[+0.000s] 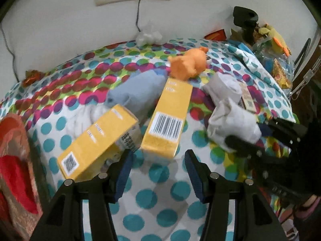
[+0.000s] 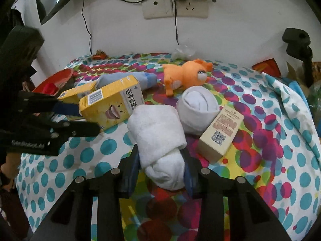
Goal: Organize objects
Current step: 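Grasp the yellow barcode box with the left gripper while right gripper holds the white rolled towel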
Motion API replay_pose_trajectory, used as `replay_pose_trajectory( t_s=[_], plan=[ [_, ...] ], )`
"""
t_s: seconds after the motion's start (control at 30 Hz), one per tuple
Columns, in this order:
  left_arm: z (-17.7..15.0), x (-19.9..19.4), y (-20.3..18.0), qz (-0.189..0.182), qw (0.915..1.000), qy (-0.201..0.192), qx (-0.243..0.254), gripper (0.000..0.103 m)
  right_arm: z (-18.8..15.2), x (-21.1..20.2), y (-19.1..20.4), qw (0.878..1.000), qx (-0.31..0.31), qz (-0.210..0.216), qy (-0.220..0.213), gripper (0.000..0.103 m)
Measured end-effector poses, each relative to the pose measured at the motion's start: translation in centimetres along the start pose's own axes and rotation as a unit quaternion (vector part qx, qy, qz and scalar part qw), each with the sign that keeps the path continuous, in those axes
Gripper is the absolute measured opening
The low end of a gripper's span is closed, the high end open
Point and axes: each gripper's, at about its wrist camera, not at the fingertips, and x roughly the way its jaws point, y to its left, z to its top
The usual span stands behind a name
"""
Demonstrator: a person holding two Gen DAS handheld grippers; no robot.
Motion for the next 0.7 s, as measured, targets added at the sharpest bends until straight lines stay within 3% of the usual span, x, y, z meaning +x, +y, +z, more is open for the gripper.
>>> replay_pose_trajectory(
  t_s=[0.3, 0.47, 0.53, 0.57, 0.7],
  plan=[
    [2.3, 2.4, -1.8, -0.002, 0.9996, 0.016, 0.023, 0.055, 0.1, 0.5, -0.4, 1.000, 0.015, 0.009, 0.010, 0.038],
    [1.7, 2.1, -1.8, -0.019, 0.9997, -0.003, 0.014, 0.055, 0.2, 0.5, -0.1, 1.000, 0.010, 0.002, 0.011, 0.038],
    [1.4, 2.1, -2.1, -0.001, 0.9998, -0.001, 0.020, 0.045, 0.2, 0.5, -0.1, 1.000, 0.009, 0.001, 0.011, 0.038],
    [1.2, 2.2, -2.3, 0.007, 0.9997, 0.001, 0.025, 0.031, 0.2, 0.5, -0.1, 1.000, 0.009, 0.000, 0.011, 0.038],
    [0.6, 2.3, -3.0, 0.010, 0.9992, 0.000, 0.038, 0.030, 0.3, 0.6, 0.1, 1.000, 0.006, -0.005, 0.012, 0.038]
  ],
)
